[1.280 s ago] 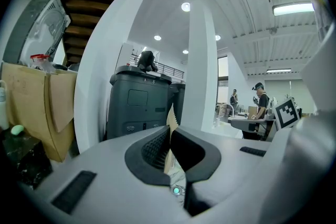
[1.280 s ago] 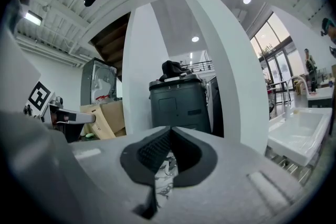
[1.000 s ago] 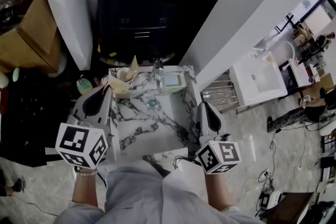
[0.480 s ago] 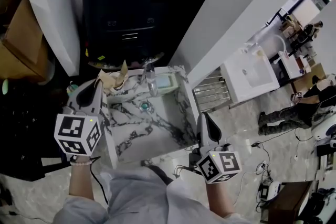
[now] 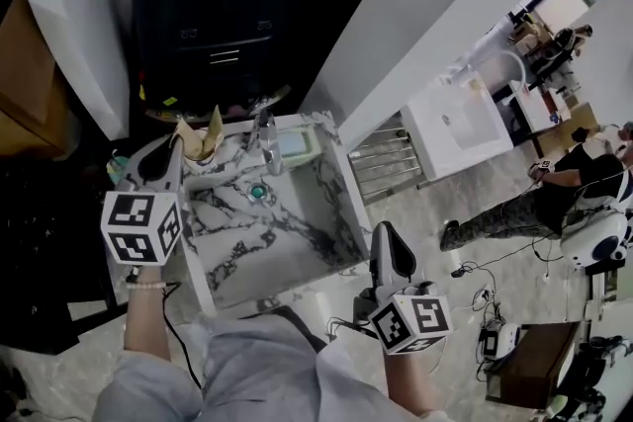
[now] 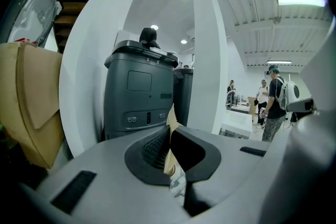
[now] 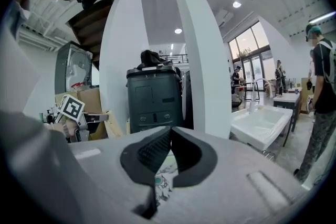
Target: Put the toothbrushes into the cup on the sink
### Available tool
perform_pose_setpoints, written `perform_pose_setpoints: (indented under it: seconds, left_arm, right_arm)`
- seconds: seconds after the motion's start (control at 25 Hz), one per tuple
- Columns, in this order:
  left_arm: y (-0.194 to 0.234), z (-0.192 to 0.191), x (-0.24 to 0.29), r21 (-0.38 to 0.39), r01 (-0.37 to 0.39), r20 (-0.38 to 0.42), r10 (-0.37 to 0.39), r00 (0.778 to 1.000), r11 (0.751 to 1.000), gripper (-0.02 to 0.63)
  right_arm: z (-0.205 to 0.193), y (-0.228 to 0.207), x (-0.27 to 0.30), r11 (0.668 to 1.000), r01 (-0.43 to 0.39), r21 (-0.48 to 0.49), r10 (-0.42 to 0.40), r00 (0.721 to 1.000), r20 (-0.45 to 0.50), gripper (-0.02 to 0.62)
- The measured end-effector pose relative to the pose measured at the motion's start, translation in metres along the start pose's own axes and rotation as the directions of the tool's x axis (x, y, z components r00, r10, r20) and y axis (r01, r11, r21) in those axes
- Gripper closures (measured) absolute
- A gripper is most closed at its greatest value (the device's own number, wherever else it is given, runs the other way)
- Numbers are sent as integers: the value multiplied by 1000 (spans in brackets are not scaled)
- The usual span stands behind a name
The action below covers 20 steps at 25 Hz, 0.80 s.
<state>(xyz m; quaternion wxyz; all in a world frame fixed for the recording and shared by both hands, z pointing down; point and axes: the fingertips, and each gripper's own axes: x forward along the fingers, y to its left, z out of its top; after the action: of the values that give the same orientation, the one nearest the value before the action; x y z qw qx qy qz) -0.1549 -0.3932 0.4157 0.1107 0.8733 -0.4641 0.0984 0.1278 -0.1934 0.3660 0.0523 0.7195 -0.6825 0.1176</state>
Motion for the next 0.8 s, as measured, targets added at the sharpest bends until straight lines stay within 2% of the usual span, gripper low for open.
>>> perform_pose_setpoints:
  seconds: [0.24,0.4,0.6,0.8]
  left_arm:
    - [5,-23,20,-11,0,-49,-1,999,1000,600]
    - [8,-40,30,-63,2,-90,-8,996,998,600]
    - [12,-55,42,-53,-4,-123,-2,992,999,600]
    - [10,-67,46,-83,13,-131,-24,991,996,600]
  right_arm:
    - [-6,-2,-4,1000,16,8,-16,1000,-8,597]
    - [-10,-3,-6,1000,22,13,-22,1000,-19,597]
    - [-13,-3,-4,1000,21,18,-21,999,-26,597]
    - [-18,-2,-2,1000,12,22,-11,999,-32,597]
